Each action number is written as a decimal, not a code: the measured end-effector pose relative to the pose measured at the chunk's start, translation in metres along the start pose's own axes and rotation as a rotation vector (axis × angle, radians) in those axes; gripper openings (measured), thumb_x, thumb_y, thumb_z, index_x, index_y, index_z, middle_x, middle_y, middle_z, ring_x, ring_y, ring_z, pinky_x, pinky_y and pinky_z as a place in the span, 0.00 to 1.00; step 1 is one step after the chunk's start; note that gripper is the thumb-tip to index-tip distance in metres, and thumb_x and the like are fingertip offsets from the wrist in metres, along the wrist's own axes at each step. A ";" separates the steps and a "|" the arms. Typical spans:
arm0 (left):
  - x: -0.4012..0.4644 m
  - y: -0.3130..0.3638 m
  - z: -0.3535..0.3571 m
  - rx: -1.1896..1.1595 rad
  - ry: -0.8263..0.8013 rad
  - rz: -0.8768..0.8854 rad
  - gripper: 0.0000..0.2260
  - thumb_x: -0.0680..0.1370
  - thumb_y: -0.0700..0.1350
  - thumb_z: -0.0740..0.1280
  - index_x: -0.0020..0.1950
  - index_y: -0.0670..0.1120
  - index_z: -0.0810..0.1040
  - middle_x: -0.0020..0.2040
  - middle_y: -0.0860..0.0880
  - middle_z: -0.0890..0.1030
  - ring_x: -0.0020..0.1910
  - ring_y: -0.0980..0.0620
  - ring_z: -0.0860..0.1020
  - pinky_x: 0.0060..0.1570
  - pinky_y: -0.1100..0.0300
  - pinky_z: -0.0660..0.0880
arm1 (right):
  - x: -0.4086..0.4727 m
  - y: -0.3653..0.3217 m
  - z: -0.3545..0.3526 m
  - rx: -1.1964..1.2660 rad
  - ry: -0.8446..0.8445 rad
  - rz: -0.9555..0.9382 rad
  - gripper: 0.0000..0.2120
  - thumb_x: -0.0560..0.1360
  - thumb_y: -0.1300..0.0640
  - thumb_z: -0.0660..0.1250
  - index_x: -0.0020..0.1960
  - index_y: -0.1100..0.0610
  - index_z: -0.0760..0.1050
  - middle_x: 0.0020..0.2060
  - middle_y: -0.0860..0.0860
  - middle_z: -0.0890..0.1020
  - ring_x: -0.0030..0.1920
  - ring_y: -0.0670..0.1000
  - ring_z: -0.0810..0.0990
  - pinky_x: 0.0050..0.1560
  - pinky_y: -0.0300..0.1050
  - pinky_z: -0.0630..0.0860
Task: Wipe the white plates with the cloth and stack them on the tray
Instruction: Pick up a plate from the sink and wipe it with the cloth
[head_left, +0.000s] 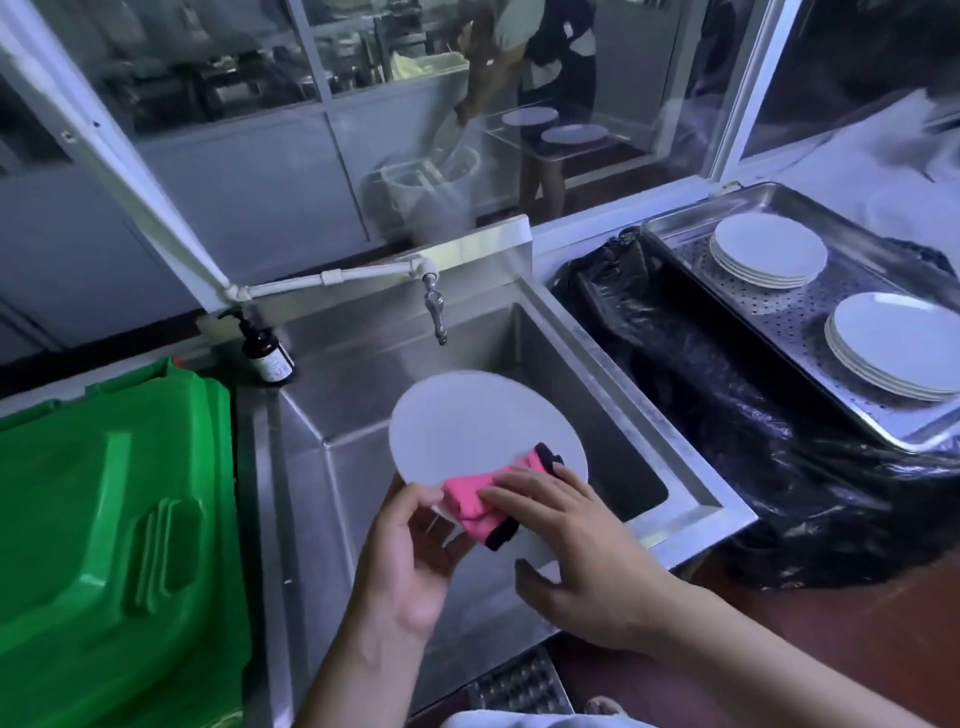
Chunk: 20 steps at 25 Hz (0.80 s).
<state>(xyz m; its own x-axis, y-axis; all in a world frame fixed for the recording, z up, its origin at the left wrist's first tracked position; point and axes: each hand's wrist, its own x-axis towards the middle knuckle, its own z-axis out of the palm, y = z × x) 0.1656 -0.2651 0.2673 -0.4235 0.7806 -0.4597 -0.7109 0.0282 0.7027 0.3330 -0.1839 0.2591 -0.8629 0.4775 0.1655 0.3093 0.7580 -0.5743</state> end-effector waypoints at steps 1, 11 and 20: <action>0.000 -0.008 0.003 -0.046 0.040 -0.063 0.19 0.66 0.37 0.65 0.56 0.38 0.79 0.47 0.37 0.83 0.40 0.45 0.81 0.34 0.57 0.82 | -0.006 0.012 0.002 -0.029 -0.009 -0.017 0.29 0.72 0.51 0.64 0.73 0.46 0.70 0.71 0.41 0.72 0.73 0.42 0.66 0.76 0.45 0.56; -0.003 -0.037 0.049 -0.164 0.286 -0.099 0.06 0.79 0.39 0.66 0.52 0.38 0.80 0.46 0.35 0.83 0.42 0.41 0.82 0.42 0.49 0.83 | -0.004 0.067 0.000 -0.003 0.211 -0.160 0.18 0.71 0.63 0.66 0.57 0.48 0.79 0.45 0.44 0.85 0.43 0.51 0.84 0.35 0.46 0.79; -0.028 0.000 0.022 0.555 0.298 0.212 0.32 0.74 0.45 0.76 0.76 0.56 0.69 0.76 0.45 0.70 0.69 0.49 0.74 0.67 0.49 0.68 | -0.016 0.106 -0.040 1.562 -0.035 0.664 0.16 0.76 0.66 0.67 0.61 0.56 0.81 0.45 0.59 0.83 0.42 0.59 0.82 0.43 0.64 0.82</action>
<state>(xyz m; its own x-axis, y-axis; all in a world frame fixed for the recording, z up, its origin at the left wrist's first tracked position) 0.1896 -0.2736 0.2925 -0.7164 0.6005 -0.3551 -0.2338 0.2729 0.9332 0.3953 -0.0933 0.2279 -0.7705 0.4835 -0.4153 -0.0465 -0.6925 -0.7199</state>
